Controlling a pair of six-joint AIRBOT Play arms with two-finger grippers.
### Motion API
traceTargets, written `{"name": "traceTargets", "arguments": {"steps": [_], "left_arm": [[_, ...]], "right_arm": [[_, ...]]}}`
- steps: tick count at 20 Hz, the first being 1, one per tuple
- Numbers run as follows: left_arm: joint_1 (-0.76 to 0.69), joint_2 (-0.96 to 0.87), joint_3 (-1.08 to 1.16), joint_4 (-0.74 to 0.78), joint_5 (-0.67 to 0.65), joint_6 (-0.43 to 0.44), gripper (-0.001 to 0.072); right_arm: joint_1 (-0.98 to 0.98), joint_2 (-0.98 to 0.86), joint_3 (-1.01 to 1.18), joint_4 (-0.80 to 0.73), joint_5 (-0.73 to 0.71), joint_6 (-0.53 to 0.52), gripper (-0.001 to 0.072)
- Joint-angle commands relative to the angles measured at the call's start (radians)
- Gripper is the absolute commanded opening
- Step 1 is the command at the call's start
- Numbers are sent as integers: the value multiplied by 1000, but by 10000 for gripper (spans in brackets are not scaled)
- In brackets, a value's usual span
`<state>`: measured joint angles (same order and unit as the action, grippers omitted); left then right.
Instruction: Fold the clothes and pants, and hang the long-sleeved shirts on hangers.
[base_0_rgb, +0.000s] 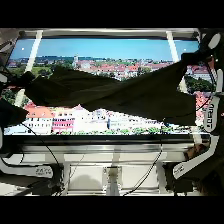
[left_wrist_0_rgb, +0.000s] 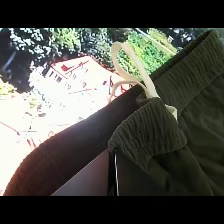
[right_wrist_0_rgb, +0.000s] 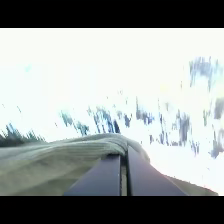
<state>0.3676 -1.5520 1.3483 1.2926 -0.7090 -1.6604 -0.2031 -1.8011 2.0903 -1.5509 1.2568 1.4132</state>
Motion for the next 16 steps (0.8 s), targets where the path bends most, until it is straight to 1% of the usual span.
{"name": "traceTargets", "arguments": {"steps": [1,2,4,5,7,8,11,13,15,16], "left_arm": [[-54,1,0,84,33,-188,19],[-63,1,0,85,36,-219,20],[-74,2,-1,88,35,-230,20],[-75,7,-9,89,35,-243,20],[-73,35,-63,126,35,-301,20],[-73,59,-108,151,45,-330,20],[-68,121,-216,174,88,-330,20],[-59,137,-241,174,60,-326,20],[-58,142,-265,174,39,-283,20],[-58,142,-278,174,36,-267,20]], "right_arm": [[-48,34,6,133,-134,0,15],[-72,32,6,174,-134,0,14],[-119,32,-6,266,-154,-3,13],[-140,31,-8,313,-168,-21,14],[-176,31,-8,378,-197,-50,13],[-187,31,-8,385,-189,-63,13],[-207,31,-36,377,-58,-64,12],[-216,37,-79,415,16,-37,12],[-229,61,-115,426,96,-33,12],[-237,84,-142,421,111,-26,12]]}}
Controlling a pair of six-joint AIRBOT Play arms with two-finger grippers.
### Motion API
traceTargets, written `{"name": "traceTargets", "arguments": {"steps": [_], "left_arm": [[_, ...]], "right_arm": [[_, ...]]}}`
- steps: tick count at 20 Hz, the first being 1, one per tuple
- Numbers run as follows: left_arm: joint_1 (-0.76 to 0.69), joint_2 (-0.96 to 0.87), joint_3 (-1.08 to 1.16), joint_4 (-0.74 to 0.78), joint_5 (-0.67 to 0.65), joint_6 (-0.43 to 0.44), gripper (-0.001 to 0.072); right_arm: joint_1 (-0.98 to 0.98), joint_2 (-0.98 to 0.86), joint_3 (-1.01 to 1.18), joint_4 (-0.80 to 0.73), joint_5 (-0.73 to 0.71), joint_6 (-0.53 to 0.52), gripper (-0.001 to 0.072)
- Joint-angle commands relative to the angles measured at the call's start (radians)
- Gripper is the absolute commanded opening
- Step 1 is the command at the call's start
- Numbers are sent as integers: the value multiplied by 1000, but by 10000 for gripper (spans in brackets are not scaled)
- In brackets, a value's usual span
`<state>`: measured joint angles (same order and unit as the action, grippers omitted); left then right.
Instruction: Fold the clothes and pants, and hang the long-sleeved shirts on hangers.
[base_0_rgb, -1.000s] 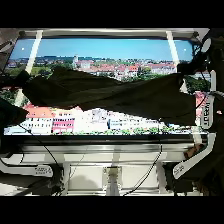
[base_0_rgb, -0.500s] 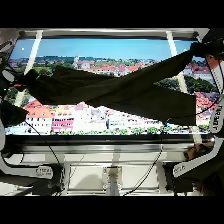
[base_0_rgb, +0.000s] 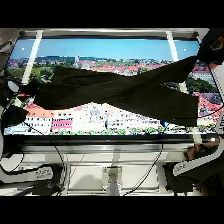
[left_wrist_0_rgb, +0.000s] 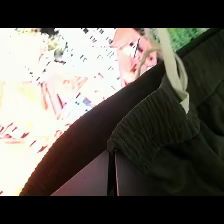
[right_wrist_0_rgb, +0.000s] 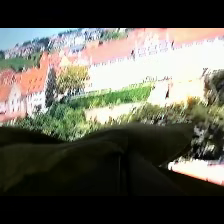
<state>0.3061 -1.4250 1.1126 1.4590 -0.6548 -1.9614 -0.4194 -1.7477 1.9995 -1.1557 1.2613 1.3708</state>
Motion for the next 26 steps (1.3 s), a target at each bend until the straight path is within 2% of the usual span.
{"name": "traceTargets", "arguments": {"steps": [1,7,11,13,15,18,21,26], "left_arm": [[3,15,-57,8,-18,41,20],[15,35,-117,6,-37,213,20],[79,149,-117,-57,-51,359,20],[133,187,-117,-142,-101,476,20],[177,185,-117,-169,-220,592,20],[223,177,-118,-171,-252,643,20],[231,177,-118,-170,-252,692,20],[224,176,-118,-167,-251,706,21]], "right_arm": [[-26,65,-87,18,111,25,12],[-105,401,-475,-26,92,30,12],[-113,618,-694,-48,63,34,13],[-113,690,-708,-150,63,35,12],[-113,722,-708,-254,69,61,12],[-113,726,-726,-311,128,71,13],[-113,726,-818,-415,241,137,13],[-113,726,-1070,-538,263,139,13]]}}
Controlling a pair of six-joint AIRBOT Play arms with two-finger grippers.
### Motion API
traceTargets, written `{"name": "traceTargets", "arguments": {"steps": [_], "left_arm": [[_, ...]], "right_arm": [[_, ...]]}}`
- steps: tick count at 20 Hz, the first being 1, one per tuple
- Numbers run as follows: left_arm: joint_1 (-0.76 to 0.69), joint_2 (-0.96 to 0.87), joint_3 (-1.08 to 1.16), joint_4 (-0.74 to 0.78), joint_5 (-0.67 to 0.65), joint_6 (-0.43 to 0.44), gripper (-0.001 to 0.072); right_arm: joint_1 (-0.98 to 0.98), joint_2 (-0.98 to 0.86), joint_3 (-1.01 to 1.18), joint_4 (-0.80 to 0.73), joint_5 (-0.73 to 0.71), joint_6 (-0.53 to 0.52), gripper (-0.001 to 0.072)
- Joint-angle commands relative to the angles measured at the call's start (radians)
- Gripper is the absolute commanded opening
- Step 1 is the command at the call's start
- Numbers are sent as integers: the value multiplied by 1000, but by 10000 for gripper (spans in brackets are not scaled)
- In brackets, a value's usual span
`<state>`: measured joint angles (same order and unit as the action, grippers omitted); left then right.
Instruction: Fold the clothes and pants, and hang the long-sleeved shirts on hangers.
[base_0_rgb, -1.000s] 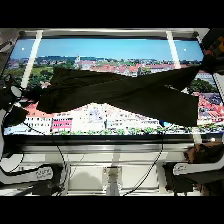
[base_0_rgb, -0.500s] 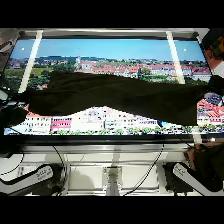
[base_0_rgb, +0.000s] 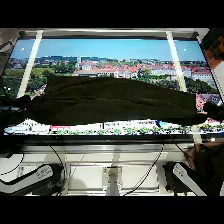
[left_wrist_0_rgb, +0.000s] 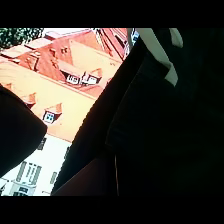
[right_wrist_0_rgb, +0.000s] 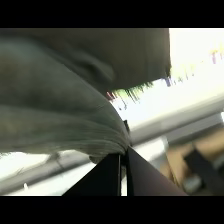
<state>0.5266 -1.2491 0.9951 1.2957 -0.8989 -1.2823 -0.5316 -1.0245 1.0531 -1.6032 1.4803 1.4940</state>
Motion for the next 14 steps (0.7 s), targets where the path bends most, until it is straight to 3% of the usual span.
{"name": "traceTargets", "arguments": {"steps": [1,11,12,14], "left_arm": [[3,0,0,-3,-6,37,21],[3,-139,0,5,47,42,23],[3,-140,0,5,61,42,23],[3,-123,1,5,98,41,68]], "right_arm": [[-1,2,-164,-118,53,16,13],[0,1,-246,-195,83,96,21],[0,1,-246,-192,79,96,91],[0,1,-242,-192,61,95,501]]}}
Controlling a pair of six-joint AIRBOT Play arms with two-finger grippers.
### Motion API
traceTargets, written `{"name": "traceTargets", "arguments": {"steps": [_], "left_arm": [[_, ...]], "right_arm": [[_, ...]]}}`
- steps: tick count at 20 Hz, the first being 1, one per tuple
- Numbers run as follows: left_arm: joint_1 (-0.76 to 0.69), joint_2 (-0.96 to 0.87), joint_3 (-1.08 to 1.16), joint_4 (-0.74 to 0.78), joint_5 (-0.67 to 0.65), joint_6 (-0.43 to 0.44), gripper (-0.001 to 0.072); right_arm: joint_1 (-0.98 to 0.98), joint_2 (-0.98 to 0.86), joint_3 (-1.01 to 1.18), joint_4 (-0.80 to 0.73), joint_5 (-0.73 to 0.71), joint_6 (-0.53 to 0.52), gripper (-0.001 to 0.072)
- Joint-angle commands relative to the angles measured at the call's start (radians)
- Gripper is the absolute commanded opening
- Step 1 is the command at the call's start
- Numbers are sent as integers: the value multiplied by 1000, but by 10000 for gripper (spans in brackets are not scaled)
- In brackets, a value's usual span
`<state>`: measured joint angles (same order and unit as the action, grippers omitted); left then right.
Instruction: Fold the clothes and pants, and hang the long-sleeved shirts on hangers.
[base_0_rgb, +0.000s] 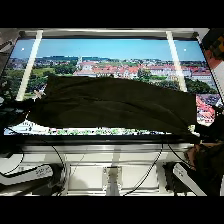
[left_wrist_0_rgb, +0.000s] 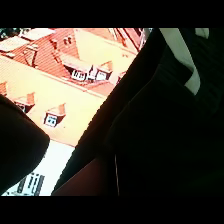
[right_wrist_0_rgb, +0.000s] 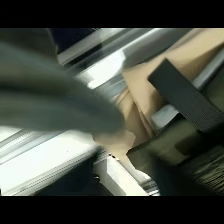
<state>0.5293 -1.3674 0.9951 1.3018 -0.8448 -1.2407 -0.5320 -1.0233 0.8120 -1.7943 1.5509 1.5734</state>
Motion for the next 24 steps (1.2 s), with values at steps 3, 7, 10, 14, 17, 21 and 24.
{"name": "traceTargets", "arguments": {"steps": [3,7,10,14,17,21,24], "left_arm": [[5,58,8,-2,94,-1,372],[0,173,46,-85,93,0,376],[0,274,61,-277,67,15,375],[0,361,73,-478,-115,150,376],[0,400,73,-541,-144,150,376],[0,415,73,-558,-148,150,376],[0,414,73,-622,-160,150,376]], "right_arm": [[0,0,61,-2,-69,8,510],[0,-81,202,248,-97,6,433],[0,-237,261,563,-24,-79,449],[-51,-371,318,645,13,-94,448],[-183,-418,322,726,27,-103,449],[-333,-453,322,653,42,-117,448],[-374,-475,317,615,25,-121,447]]}}
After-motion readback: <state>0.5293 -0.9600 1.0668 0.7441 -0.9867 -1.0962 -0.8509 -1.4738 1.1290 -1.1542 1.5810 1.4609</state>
